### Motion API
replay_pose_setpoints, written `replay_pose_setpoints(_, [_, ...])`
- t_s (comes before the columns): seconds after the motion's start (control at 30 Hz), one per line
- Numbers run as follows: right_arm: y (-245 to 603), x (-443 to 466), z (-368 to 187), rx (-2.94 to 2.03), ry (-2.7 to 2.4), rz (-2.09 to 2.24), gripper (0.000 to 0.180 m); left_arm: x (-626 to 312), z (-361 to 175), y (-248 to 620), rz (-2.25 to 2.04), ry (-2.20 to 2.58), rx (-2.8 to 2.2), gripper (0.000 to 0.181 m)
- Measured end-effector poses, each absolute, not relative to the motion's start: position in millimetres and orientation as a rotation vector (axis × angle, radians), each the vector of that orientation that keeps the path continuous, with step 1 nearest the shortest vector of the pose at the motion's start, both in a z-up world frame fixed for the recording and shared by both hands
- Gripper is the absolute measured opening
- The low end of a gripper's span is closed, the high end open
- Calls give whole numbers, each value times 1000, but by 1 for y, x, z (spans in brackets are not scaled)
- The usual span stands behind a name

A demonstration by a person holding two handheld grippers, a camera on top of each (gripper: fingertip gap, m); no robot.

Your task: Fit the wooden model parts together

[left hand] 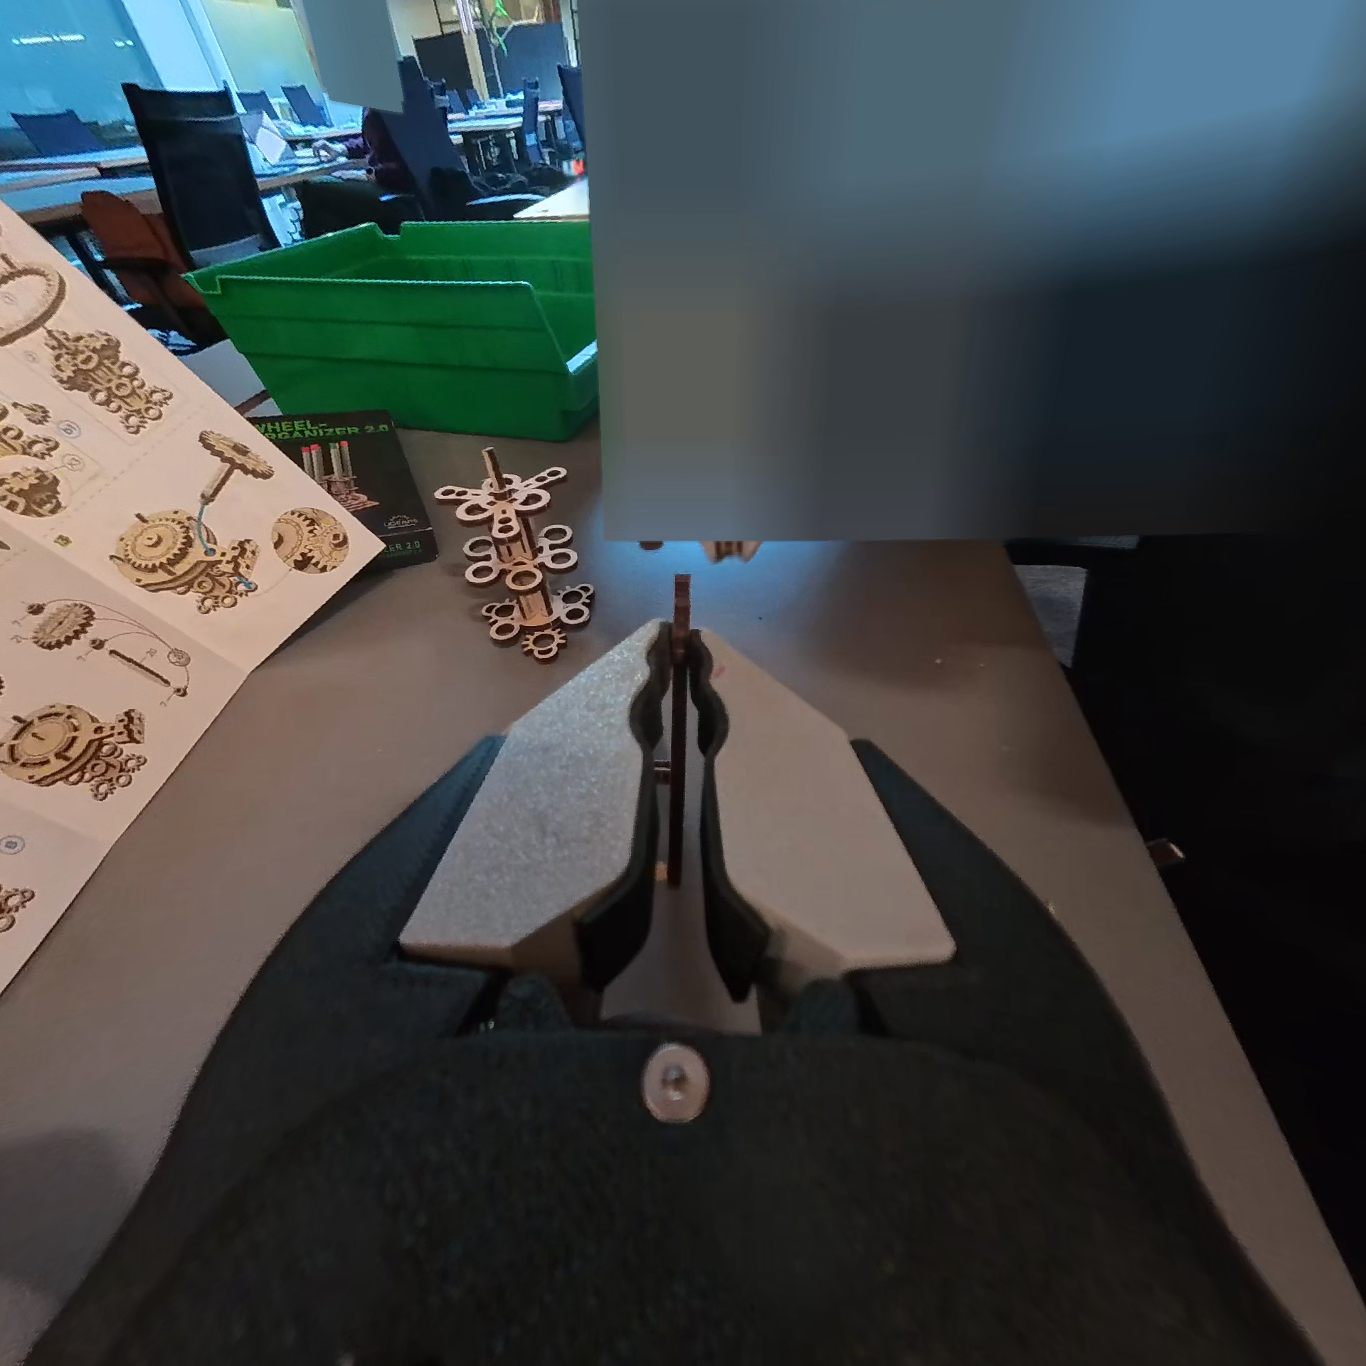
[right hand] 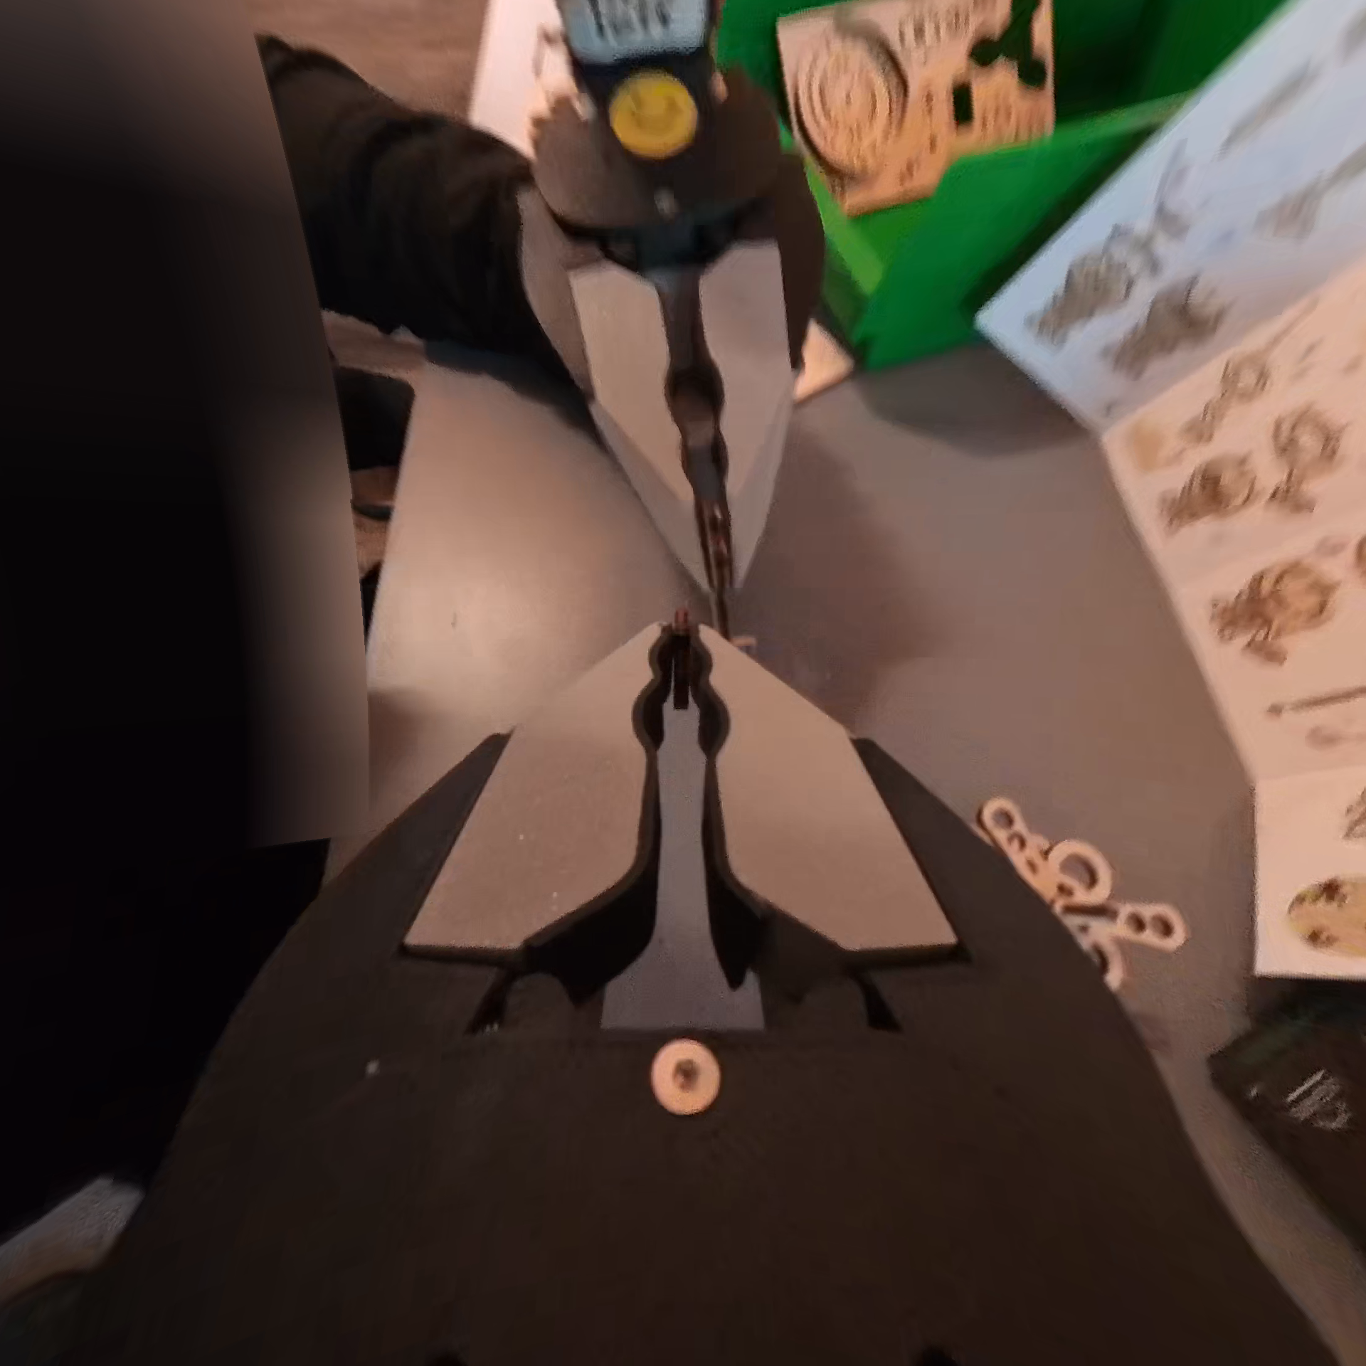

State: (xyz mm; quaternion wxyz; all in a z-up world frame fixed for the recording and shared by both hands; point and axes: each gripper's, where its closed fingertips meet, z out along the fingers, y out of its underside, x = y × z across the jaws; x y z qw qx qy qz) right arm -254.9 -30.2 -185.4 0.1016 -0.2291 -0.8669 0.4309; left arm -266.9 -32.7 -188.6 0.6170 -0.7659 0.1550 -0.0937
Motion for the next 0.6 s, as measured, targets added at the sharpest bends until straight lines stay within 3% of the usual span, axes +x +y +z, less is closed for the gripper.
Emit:
replay_pose_setpoints(0.3, [-30, -238, -256, -897, -2849, 1029, 0, -269, -188, -33, -260, 320, -1768, 0])
replay_pose_setpoints(0.6, [-20, -251, -265, -900, -2781, 887, 18, -271, -188, -33, -272, 301, -1770, 0])
